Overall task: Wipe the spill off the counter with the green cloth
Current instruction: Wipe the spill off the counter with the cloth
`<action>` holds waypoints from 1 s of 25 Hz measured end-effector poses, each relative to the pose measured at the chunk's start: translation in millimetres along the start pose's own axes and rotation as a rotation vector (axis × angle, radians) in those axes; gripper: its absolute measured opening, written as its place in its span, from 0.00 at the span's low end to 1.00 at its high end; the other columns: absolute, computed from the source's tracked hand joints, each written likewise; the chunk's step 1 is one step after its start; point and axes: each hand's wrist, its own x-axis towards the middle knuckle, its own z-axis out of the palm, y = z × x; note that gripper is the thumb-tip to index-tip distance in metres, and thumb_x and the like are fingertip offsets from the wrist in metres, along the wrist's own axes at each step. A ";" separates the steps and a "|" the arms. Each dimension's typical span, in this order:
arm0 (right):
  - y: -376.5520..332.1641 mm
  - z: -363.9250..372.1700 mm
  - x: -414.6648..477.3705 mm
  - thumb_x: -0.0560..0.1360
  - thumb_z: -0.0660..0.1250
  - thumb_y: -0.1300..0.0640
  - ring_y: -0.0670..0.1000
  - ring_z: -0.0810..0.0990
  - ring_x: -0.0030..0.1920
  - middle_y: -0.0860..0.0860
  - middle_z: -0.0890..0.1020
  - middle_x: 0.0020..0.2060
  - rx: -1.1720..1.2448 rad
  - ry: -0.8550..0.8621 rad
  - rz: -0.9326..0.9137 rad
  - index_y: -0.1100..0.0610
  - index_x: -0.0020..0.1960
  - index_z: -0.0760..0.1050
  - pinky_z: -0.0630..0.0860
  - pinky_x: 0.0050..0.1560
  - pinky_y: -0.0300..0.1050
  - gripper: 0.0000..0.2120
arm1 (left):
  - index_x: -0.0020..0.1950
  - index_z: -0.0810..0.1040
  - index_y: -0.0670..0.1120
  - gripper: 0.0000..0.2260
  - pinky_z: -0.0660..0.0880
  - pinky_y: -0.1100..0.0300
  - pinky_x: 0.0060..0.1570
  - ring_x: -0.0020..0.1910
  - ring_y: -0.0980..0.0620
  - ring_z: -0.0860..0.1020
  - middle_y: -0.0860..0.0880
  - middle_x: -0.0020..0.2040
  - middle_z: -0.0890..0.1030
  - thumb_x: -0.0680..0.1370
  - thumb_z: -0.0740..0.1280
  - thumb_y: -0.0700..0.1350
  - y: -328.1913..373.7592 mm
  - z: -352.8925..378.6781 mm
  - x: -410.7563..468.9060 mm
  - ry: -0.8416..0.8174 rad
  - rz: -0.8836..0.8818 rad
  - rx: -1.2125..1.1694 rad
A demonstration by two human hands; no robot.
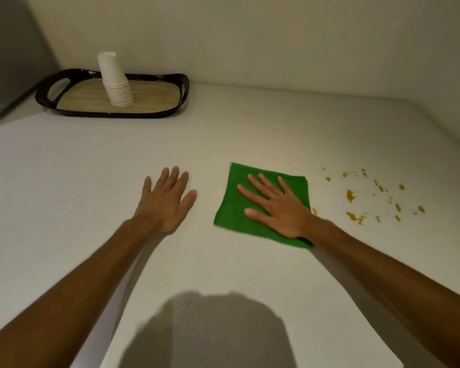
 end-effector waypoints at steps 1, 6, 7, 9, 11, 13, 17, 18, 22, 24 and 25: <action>12.9 -5.4 4.4 0.77 0.33 0.25 0.53 0.36 0.82 0.48 0.37 0.82 0.014 0.000 0.112 0.36 0.81 0.35 0.33 0.79 0.64 0.35 | 0.80 0.46 0.52 0.32 0.40 0.42 0.76 0.80 0.49 0.41 0.49 0.81 0.45 0.79 0.39 0.65 8.3 2.1 0.3 -0.007 0.002 -0.009; 21.6 -11.4 23.2 0.76 0.33 0.25 0.57 0.35 0.82 0.54 0.37 0.82 0.117 -0.001 0.451 0.40 0.83 0.35 0.32 0.76 0.68 0.39 | 0.80 0.42 0.54 0.33 0.37 0.42 0.75 0.79 0.49 0.39 0.50 0.81 0.41 0.77 0.37 0.67 33.1 10.9 -2.5 -0.012 -0.031 0.025; 12.7 -8.4 20.3 0.76 0.32 0.25 0.58 0.34 0.81 0.55 0.36 0.82 0.108 -0.007 0.428 0.40 0.82 0.35 0.31 0.76 0.69 0.39 | 0.80 0.42 0.54 0.33 0.37 0.42 0.76 0.79 0.48 0.39 0.50 0.81 0.41 0.77 0.36 0.67 34.6 11.7 -3.9 -0.006 -0.037 0.039; -4.6 2.9 0.1 0.77 0.32 0.25 0.57 0.33 0.81 0.55 0.34 0.81 0.078 0.012 0.265 0.38 0.82 0.34 0.30 0.75 0.69 0.37 | 0.80 0.42 0.53 0.34 0.39 0.41 0.76 0.79 0.48 0.40 0.49 0.81 0.41 0.77 0.36 0.67 36.1 11.4 -5.8 0.003 -0.045 0.048; -10.4 13.4 -31.0 0.78 0.35 0.25 0.53 0.32 0.81 0.51 0.35 0.82 0.056 0.028 0.007 0.35 0.81 0.35 0.27 0.76 0.64 0.34 | 0.80 0.43 0.53 0.34 0.40 0.41 0.76 0.80 0.48 0.41 0.49 0.81 0.42 0.77 0.36 0.66 37.9 9.3 -5.9 0.001 -0.049 0.051; 3.3 13.2 -49.4 0.79 0.39 0.25 0.49 0.32 0.81 0.47 0.37 0.82 0.038 0.008 -0.168 0.33 0.80 0.35 0.25 0.76 0.58 0.33 | 0.80 0.44 0.53 0.33 0.40 0.40 0.76 0.80 0.47 0.42 0.48 0.81 0.43 0.78 0.37 0.66 41.1 7.1 -5.8 0.005 -0.054 0.032; 39.9 -5.1 -27.3 0.76 0.34 0.25 0.55 0.38 0.83 0.51 0.39 0.82 0.013 0.021 0.180 0.37 0.82 0.38 0.33 0.78 0.64 0.37 | 0.80 0.44 0.54 0.31 0.38 0.40 0.76 0.80 0.48 0.40 0.49 0.81 0.43 0.79 0.38 0.65 54.2 5.5 -4.1 -0.006 -0.024 0.004; 42.4 -7.4 -18.4 0.76 0.34 0.25 0.56 0.39 0.83 0.52 0.39 0.82 0.044 0.024 0.330 0.39 0.83 0.39 0.34 0.78 0.65 0.38 | 0.80 0.44 0.54 0.31 0.38 0.40 0.75 0.79 0.48 0.40 0.49 0.81 0.42 0.79 0.38 0.65 57.3 6.4 -3.9 -0.016 -0.025 0.014; 17.4 -5.4 -2.2 0.78 0.34 0.26 0.60 0.36 0.82 0.56 0.38 0.82 0.116 0.005 0.561 0.42 0.83 0.37 0.34 0.77 0.69 0.38 | 0.80 0.41 0.55 0.32 0.38 0.39 0.75 0.79 0.47 0.39 0.49 0.81 0.40 0.78 0.36 0.66 60.5 12.8 -5.0 -0.012 -0.027 0.070; -10.3 2.4 -15.8 0.78 0.32 0.27 0.60 0.35 0.81 0.56 0.36 0.82 0.090 0.005 0.461 0.41 0.83 0.36 0.33 0.76 0.70 0.37 | 0.80 0.41 0.55 0.33 0.38 0.39 0.75 0.79 0.47 0.39 0.49 0.81 0.41 0.77 0.34 0.66 57.7 15.4 -4.2 0.011 -0.026 0.068; -24.8 7.7 -30.1 0.78 0.32 0.27 0.59 0.35 0.82 0.56 0.36 0.81 0.075 0.015 0.358 0.40 0.82 0.35 0.32 0.76 0.69 0.36 | 0.80 0.41 0.55 0.33 0.38 0.38 0.75 0.79 0.47 0.40 0.49 0.81 0.41 0.77 0.34 0.66 56.2 16.4 -3.4 0.018 -0.023 0.069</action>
